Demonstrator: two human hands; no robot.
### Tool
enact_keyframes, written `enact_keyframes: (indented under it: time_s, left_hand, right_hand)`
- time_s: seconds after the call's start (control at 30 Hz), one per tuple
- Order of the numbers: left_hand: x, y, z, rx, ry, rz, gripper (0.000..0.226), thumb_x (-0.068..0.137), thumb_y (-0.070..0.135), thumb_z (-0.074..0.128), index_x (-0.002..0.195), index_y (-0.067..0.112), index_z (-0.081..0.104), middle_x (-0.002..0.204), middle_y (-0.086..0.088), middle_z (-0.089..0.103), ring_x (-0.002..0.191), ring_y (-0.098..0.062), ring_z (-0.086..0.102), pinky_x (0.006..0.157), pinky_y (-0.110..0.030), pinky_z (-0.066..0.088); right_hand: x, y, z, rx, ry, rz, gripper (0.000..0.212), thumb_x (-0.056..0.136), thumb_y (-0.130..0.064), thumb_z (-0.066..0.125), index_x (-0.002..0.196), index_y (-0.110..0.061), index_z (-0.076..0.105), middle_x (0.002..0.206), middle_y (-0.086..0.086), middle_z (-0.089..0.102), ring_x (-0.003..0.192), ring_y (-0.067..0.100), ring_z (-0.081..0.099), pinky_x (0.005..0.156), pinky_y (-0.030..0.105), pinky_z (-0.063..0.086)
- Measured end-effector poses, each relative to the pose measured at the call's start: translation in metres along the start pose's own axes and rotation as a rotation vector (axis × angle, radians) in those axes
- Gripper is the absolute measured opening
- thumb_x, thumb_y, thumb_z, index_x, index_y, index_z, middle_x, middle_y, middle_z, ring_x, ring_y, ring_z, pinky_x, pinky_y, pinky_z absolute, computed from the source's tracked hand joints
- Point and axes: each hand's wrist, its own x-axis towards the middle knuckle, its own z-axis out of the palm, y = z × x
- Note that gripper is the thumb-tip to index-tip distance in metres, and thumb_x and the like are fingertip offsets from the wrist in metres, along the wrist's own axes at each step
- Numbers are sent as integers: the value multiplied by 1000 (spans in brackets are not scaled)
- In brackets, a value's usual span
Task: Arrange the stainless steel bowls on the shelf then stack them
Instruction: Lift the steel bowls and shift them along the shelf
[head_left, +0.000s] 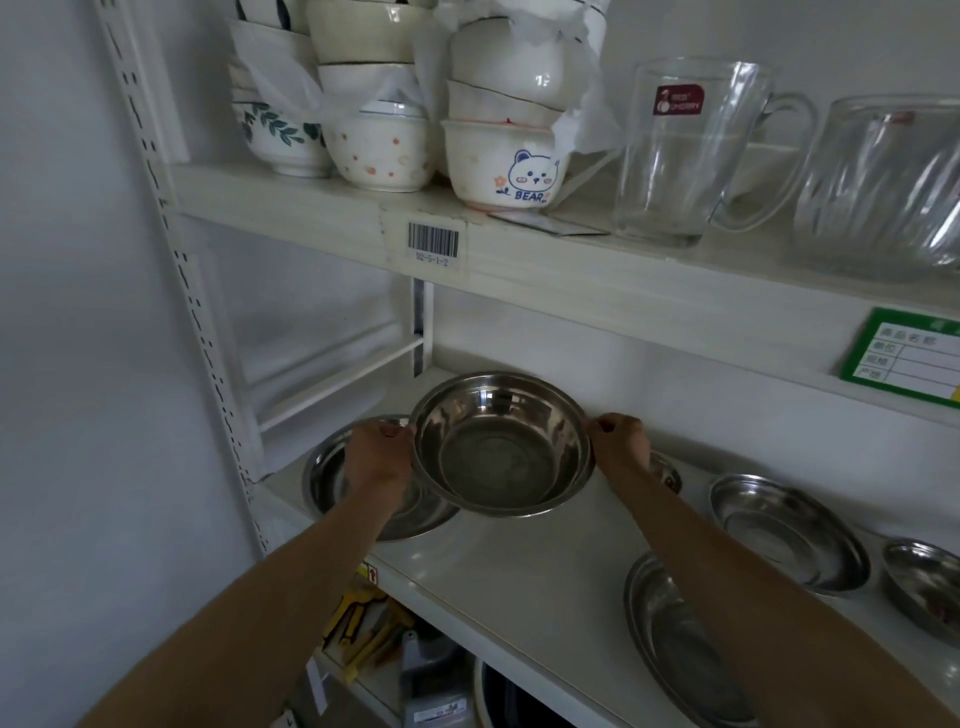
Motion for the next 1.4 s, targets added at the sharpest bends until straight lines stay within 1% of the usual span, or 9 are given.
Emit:
enact_keyframes:
  time_s: [0.23, 0.33, 0.5, 0.67, 0.83, 1.03, 1.17, 1.3, 1.4]
  left_hand:
    - [20, -7, -30, -44, 68, -13, 16, 86, 22, 65, 75, 13, 71, 67, -4, 69, 62, -17, 63, 62, -25, 50]
    - [30, -13, -41, -62, 97, -18, 20, 86, 23, 65, 72, 11, 71, 64, -4, 67, 58, -15, 59, 55, -20, 45]
    - [48, -24, -56, -39, 127, -31, 23, 88, 29, 64, 68, 18, 68, 64, -2, 66, 62, -19, 62, 76, -34, 55]
    - [62, -36, -65, -24, 142, -36, 34, 88, 26, 64, 55, 19, 59, 50, 2, 54, 48, -13, 49, 69, -32, 52]
    - [75, -46, -69, 5, 137, -62, 30, 89, 27, 63, 64, 10, 68, 59, -9, 64, 51, -18, 54, 65, -33, 53]
    - [90, -62, -71, 41, 143, -102, 38, 86, 24, 62, 50, 16, 55, 51, -6, 51, 48, -21, 45, 58, -30, 47]
    - [98, -68, -69, 58, 131, -134, 27, 84, 24, 62, 66, 6, 69, 58, -9, 58, 52, -20, 50, 59, -28, 46]
    - [103, -71, -67, 69, 122, -141, 31, 86, 28, 63, 60, 10, 64, 57, -10, 59, 50, -21, 50, 56, -25, 42]
    - [105, -70, -66, 66, 115, -127, 33, 86, 28, 62, 59, 10, 61, 56, -10, 59, 51, -21, 51, 59, -27, 44]
  right_hand:
    - [-6, -21, 32, -3, -41, -25, 21, 87, -23, 58, 84, -8, 73, 79, 15, 70, 77, 29, 63, 66, 29, 43]
    - [-8, -29, 48, 1, -71, -44, 24, 85, -18, 57, 70, -4, 68, 66, 13, 60, 65, 23, 55, 61, 32, 41]
    - [-5, -35, 79, 14, -84, -40, 32, 83, -17, 60, 51, -15, 56, 61, 10, 61, 65, 21, 59, 65, 36, 51]
    - [-2, -36, 103, 19, -106, -7, 23, 82, -24, 60, 66, -11, 70, 72, 14, 71, 75, 29, 69, 70, 34, 53]
    - [-9, -44, 115, 17, -98, -33, 33, 83, -19, 60, 51, -24, 55, 67, 3, 63, 70, 22, 62, 70, 33, 50]
    - [-8, -39, 136, -66, -133, -26, 24, 84, -31, 60, 79, -15, 76, 82, 10, 72, 86, 29, 63, 73, 32, 51]
    - [-7, -37, 146, -79, -146, -7, 27, 86, -27, 61, 69, -10, 73, 67, 6, 64, 72, 24, 62, 65, 27, 42]
    - [-5, -33, 150, -96, -148, -23, 39, 87, -26, 61, 50, -16, 52, 53, -3, 50, 56, 16, 51, 60, 27, 40]
    - [-1, -31, 150, -96, -145, -26, 31, 86, -27, 60, 57, -15, 60, 59, 1, 56, 64, 19, 54, 64, 28, 43]
